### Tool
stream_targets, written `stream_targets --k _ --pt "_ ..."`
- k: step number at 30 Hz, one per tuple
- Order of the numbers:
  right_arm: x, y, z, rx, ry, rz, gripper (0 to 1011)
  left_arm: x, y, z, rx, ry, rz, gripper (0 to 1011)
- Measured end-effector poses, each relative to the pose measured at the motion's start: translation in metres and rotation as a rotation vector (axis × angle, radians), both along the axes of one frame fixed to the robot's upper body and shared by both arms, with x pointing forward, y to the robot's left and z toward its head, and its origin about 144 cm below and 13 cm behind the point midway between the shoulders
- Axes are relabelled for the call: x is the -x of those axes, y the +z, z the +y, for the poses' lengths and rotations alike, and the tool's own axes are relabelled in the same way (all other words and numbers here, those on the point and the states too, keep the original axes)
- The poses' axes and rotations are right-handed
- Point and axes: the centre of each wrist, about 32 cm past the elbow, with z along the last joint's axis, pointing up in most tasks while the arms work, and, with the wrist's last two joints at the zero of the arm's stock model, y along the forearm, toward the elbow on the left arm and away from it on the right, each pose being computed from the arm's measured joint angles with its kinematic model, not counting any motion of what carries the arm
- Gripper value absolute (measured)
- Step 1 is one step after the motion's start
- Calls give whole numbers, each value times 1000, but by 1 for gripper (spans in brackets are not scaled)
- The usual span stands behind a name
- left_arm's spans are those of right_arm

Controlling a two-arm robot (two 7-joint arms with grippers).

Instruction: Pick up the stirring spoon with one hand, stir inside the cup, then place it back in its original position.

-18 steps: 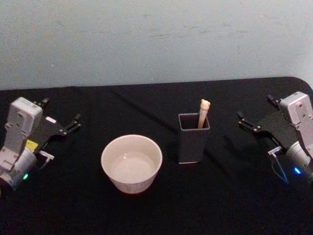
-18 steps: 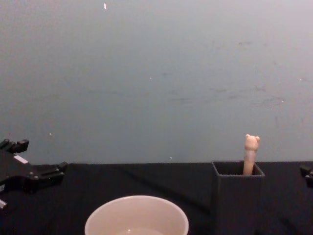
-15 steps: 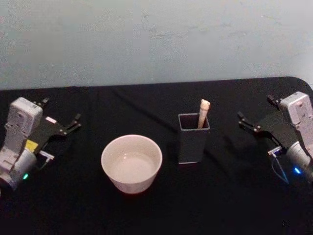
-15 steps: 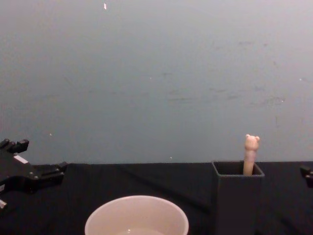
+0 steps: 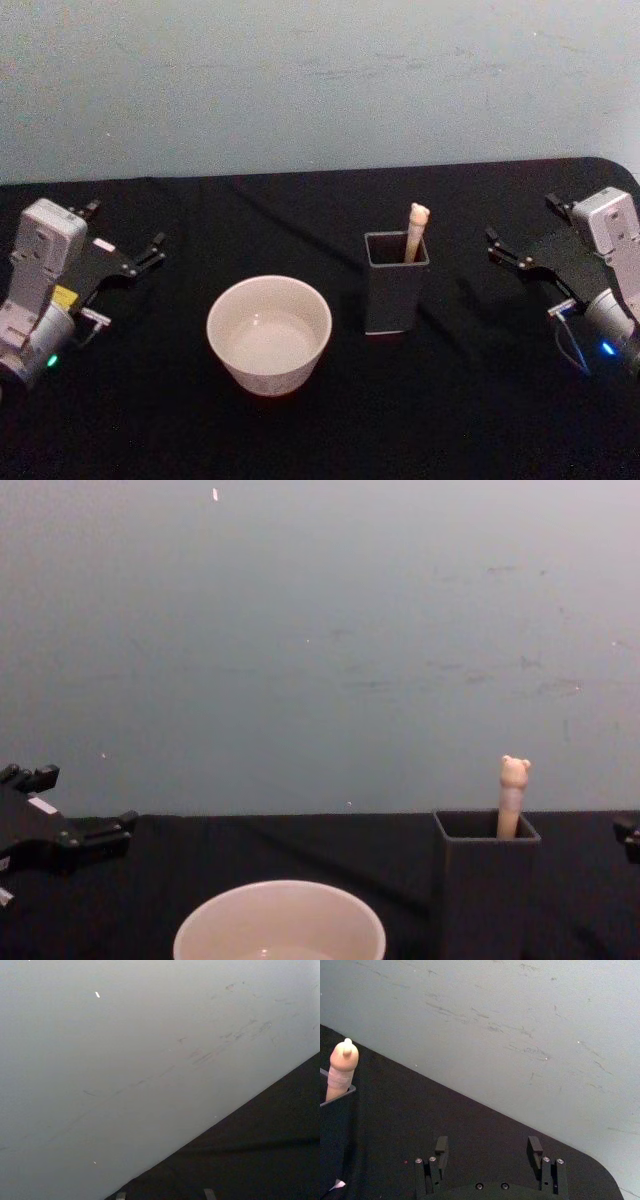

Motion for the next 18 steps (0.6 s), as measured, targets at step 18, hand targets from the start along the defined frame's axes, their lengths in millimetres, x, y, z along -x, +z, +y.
stream_targets --k 18 --pt "0 0 0 0 0 0 1000 0 0 0 0 0 0 1001"
